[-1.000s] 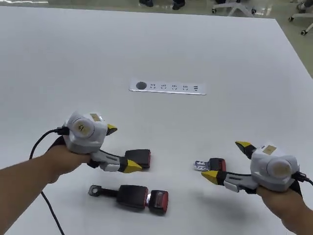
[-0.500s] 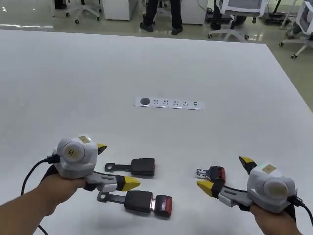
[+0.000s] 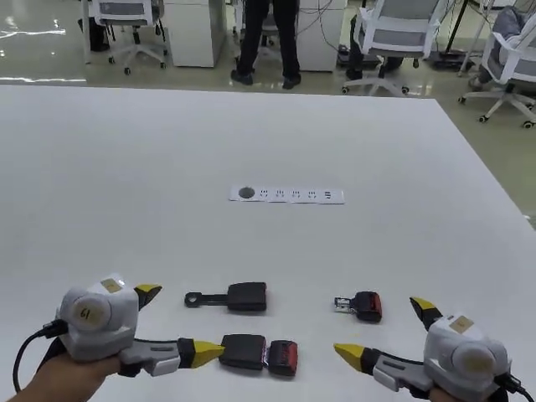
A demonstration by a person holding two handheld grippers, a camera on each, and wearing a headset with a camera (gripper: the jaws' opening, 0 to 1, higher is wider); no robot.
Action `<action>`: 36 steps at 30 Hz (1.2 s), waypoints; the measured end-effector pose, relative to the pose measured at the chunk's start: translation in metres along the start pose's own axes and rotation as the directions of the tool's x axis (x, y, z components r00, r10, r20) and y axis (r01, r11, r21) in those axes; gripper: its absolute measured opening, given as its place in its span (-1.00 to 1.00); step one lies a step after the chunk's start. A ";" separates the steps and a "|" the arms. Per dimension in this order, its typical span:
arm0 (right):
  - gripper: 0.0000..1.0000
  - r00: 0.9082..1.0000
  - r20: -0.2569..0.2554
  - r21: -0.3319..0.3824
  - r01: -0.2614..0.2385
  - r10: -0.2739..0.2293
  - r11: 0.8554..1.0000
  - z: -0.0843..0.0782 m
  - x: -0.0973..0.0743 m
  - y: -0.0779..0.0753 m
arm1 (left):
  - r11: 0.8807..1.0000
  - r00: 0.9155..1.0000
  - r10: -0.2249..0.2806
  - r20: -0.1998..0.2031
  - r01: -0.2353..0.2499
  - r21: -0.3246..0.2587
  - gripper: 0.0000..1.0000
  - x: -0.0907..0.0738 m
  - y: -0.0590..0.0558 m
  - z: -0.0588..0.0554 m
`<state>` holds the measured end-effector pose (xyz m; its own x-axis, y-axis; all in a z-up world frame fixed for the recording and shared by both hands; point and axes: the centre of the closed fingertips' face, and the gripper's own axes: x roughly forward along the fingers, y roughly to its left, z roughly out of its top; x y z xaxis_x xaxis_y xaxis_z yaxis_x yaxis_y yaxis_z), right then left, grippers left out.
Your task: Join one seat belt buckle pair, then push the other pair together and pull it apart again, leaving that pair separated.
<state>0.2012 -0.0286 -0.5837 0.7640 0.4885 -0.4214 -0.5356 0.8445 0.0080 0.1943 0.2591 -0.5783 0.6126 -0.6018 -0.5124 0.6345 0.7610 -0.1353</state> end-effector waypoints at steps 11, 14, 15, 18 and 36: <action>0.99 1.000 0.011 -0.032 -0.006 0.006 0.999 -0.004 -0.020 0.002 | 1.000 0.999 0.027 0.026 -0.026 -0.013 1.00 -0.037 0.000 -0.014; 0.99 1.000 0.012 -0.039 -0.001 0.002 0.999 -0.005 -0.027 0.002 | 0.999 0.999 0.038 0.033 -0.036 -0.034 1.00 -0.048 0.002 -0.019; 0.99 1.000 0.013 -0.039 -0.001 0.001 0.999 -0.006 -0.028 0.002 | 0.998 0.999 0.040 0.031 -0.039 -0.041 1.00 -0.051 0.002 -0.021; 0.99 1.000 0.011 -0.044 0.001 0.000 0.999 -0.008 -0.034 0.000 | 0.998 0.999 0.040 0.023 -0.039 -0.043 1.00 -0.055 -0.003 -0.024; 0.99 0.999 -0.046 -0.055 0.008 -0.011 0.998 -0.030 -0.050 0.002 | 0.999 0.999 0.044 0.018 -0.044 -0.007 1.00 -0.056 -0.022 -0.022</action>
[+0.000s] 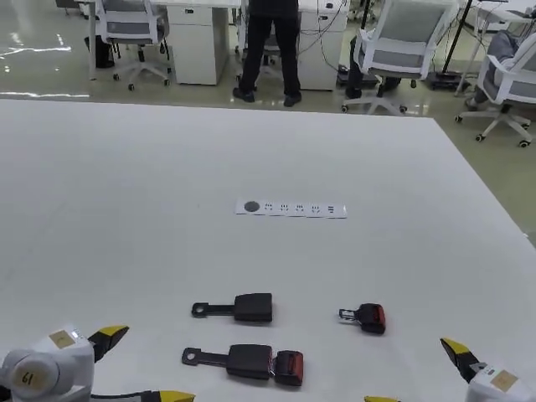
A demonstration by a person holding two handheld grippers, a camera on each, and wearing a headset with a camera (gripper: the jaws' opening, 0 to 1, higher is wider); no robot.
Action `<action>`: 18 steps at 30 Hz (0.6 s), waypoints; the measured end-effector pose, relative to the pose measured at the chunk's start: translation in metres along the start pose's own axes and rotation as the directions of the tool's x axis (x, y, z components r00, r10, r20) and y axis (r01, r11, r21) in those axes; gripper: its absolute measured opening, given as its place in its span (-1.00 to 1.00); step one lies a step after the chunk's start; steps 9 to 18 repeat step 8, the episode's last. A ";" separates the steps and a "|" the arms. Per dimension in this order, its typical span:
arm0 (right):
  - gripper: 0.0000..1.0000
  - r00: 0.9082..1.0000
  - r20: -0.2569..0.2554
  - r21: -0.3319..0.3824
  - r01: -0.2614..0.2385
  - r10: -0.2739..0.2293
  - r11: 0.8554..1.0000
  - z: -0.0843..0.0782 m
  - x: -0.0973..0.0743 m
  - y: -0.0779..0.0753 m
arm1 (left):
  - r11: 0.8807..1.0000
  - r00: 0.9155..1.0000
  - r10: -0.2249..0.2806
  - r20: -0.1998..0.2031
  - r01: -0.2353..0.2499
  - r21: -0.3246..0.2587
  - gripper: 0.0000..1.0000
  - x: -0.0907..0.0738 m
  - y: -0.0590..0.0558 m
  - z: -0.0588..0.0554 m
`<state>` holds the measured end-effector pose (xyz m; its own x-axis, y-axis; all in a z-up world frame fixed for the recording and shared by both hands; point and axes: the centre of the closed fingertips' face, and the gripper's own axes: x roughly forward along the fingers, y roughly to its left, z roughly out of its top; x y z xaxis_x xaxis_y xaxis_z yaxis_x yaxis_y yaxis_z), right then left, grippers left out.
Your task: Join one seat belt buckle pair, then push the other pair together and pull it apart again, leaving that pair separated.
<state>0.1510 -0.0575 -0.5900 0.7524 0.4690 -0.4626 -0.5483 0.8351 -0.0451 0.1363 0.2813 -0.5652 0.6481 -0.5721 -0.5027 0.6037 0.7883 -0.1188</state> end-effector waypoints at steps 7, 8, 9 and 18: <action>0.99 1.000 0.006 0.001 0.007 -0.007 1.000 0.001 0.001 0.003 | 0.998 1.000 0.018 -0.012 -0.017 0.064 1.00 0.000 0.000 -0.002; 0.99 1.000 0.006 0.001 0.010 -0.010 1.000 0.001 0.001 0.003 | 0.998 1.000 0.018 -0.011 -0.017 0.067 1.00 -0.001 0.000 -0.002; 0.99 1.000 0.006 0.001 0.010 -0.010 1.000 0.001 0.001 0.003 | 0.998 1.000 0.018 -0.011 -0.017 0.067 1.00 -0.001 0.000 -0.002; 0.99 1.000 0.006 0.001 0.010 -0.010 1.000 0.001 0.001 0.003 | 0.998 1.000 0.018 -0.011 -0.017 0.067 1.00 -0.001 0.000 -0.002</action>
